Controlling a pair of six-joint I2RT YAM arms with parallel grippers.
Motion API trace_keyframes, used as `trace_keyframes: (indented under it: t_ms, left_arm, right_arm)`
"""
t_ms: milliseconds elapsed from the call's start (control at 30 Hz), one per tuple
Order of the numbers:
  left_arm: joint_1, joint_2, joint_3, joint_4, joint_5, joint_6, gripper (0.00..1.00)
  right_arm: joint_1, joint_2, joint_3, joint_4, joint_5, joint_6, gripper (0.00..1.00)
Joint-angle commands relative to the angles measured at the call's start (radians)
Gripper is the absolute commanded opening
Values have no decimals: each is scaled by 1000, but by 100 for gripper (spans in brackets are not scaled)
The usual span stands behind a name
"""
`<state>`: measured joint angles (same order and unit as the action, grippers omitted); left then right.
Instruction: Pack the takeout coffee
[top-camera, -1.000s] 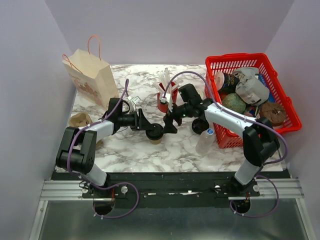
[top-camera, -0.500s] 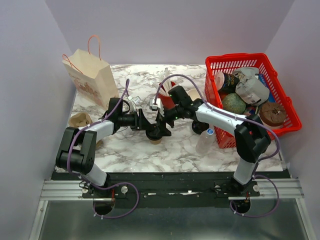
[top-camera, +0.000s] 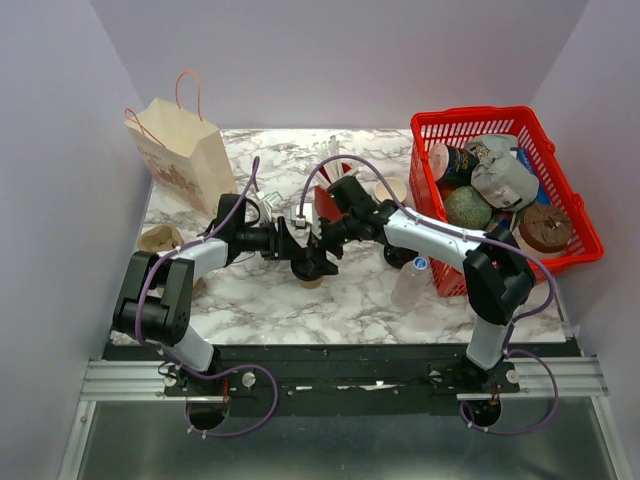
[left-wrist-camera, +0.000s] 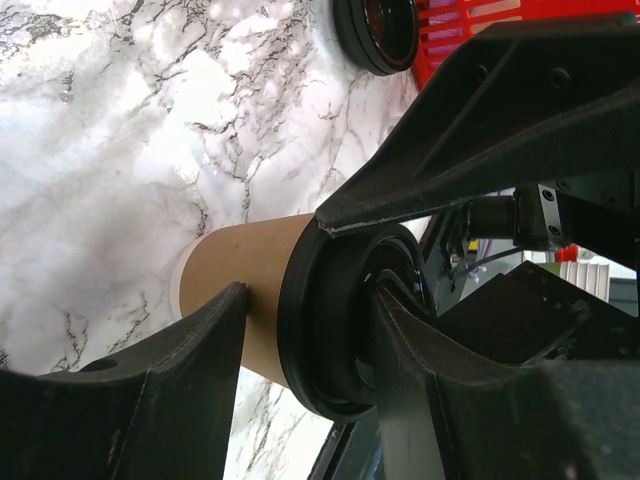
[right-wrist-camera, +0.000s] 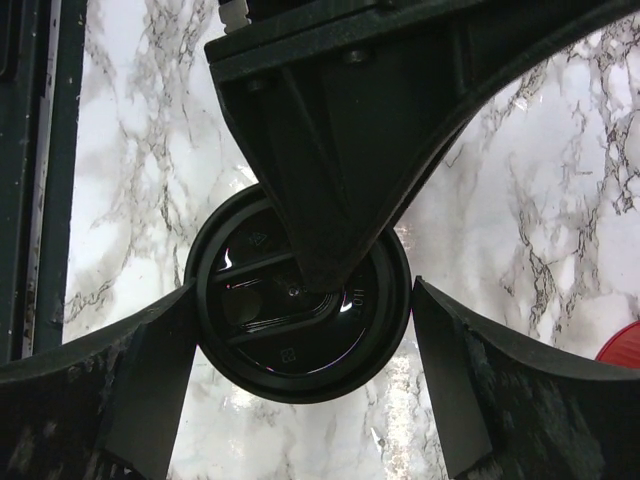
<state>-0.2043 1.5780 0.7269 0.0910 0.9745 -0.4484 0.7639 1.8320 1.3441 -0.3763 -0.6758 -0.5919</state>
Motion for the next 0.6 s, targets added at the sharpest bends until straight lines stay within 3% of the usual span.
trace_keyframes:
  t_ms: [0,267,567]
  left_arm:
    - [-7,80,-47,-119,-211,79,55]
    - [-6,111,-49,-103,-203,70,54]
    - [-4,76,-17,-111,-151,83,55]
  right_arm:
    - [49,55,-14,10,218,-94,89]
    - [97,52,-138,138,432,-147,84]
    - [92,-14,-155,159,406,-102,87]
